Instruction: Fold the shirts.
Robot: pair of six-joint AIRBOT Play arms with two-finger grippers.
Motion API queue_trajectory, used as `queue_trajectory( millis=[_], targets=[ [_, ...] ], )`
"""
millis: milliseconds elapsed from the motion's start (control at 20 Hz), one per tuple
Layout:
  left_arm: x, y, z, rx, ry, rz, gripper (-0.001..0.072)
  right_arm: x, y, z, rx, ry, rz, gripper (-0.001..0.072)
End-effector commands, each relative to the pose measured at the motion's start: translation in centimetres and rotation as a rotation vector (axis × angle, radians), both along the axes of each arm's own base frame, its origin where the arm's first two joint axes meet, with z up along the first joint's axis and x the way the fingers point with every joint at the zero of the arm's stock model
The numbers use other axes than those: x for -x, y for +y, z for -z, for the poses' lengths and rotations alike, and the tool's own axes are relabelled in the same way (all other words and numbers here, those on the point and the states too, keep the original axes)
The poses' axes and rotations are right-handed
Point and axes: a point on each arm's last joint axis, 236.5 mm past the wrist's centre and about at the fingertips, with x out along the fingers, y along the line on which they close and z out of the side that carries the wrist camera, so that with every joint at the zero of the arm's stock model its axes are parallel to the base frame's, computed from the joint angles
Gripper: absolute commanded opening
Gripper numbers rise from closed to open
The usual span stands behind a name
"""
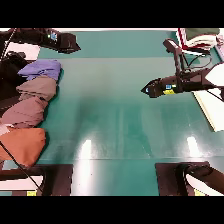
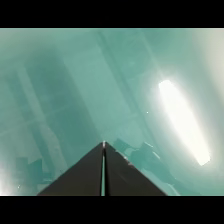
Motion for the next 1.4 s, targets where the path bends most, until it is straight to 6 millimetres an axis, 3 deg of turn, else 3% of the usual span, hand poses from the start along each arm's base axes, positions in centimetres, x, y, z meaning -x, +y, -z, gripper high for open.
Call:
queue_trajectory(
  millis=[0,550,750,800,850,900,1050,1200,1350],
  targets=[
    [0.0,0.0,0.0,-0.001,0.001,0.001,0.0027,0.0,0.0,0.0,-0.001,0.001,0.0,0.0015],
    [0.0,0.0,0.0,0.0,-0.001,0.0,0.0028,0.0,0.0,0.0,-0.001,0.0,0.0,0.0015],
    [-3.0,0.6,-2.8,0.027,-0.164,-0.062,0.0031,-0.3,0.0,-0.2,-0.005,-0.011,0.007,0.0016],
    [-4.2,2.1,-3.0,-0.058,-0.239,-0.088,0.0232,-0.5,0.1,-0.3,-0.009,-0.018,0.012,0.0015],
    [-5.6,4.3,-2.8,-0.148,-0.284,-0.153,0.0522,-0.6,0.1,-0.4,-0.013,-0.021,0.014,0.0016],
    [-7.1,7.2,-2.2,-0.237,-0.304,-0.242,0.0571,-0.6,0.1,-0.5,-0.016,-0.024,0.016,0.0015],
    [-10.3,14.5,3.1,-0.424,-0.211,-0.401,0.0571,-1.0,0.1,-0.7,-0.022,-0.038,0.026,0.0015],
    [-12.7,20.2,11.4,-0.457,-0.031,-0.491,0.0571,-1.0,0.2,-0.7,-0.024,-0.039,0.026,0.0015],
    [-13.6,24.6,19.1,-0.493,0.117,-0.536,0.0571,-1.0,0.2,-0.7,-0.023,-0.039,0.025,0.0015]
  ],
)
